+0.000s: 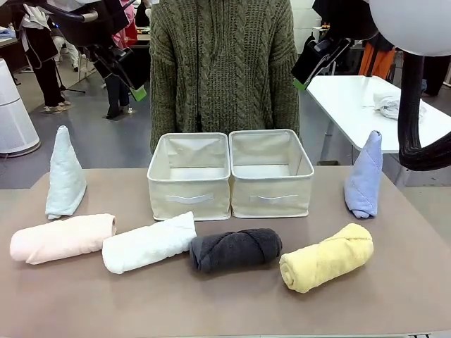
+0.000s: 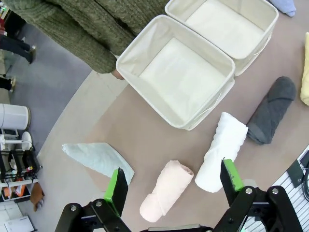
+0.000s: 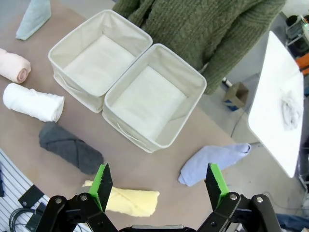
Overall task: Sort the towels based on their folding style.
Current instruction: Pick up one triangle-folded towel and place it in the left Fabric basket.
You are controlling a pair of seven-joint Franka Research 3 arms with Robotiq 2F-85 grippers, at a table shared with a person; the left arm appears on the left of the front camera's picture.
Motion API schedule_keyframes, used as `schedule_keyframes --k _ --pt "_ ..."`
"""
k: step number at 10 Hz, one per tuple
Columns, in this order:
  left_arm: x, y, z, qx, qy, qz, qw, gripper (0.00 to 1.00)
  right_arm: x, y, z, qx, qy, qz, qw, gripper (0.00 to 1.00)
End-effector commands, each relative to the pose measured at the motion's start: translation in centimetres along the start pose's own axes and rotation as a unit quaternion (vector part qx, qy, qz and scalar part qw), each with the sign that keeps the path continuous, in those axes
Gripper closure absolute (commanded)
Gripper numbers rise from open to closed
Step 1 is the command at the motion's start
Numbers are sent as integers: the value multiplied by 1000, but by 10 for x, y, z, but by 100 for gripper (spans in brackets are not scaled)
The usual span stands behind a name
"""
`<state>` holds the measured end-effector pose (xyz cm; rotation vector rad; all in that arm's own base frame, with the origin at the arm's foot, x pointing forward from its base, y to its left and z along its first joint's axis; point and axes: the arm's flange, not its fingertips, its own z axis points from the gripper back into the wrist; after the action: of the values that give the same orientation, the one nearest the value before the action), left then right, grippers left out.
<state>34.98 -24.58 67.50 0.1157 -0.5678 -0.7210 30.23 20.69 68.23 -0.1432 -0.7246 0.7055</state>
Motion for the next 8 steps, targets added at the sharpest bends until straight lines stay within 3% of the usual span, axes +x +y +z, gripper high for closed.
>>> schedule_keyframes --k 1,3,4,5,6,7,8 --pt "-1 0 -1 0 -4 0 1000 0 -3 0 -3 7 -5 0 1000 0" --pt "0 0 0 0 0 0 1000 0 0 0 0 0 0 0 1000 0" --pt "-13 18 15 -88 1 -11 996 0 1 -3 6 74 -40 -1 996 0" --pt "-34 59 30 -140 -47 11 989 0 -13 -36 22 129 -95 -48 986 0" --pt "-57 100 35 -248 -62 -9 967 0 -39 -76 38 191 -141 -83 968 0" --pt "-80 138 35 -309 -89 -12 947 0 -71 -128 45 220 -197 -132 946 0" --pt "-101 164 37 -317 -114 -8 941 0 -102 -161 48 222 -226 -156 936 0"
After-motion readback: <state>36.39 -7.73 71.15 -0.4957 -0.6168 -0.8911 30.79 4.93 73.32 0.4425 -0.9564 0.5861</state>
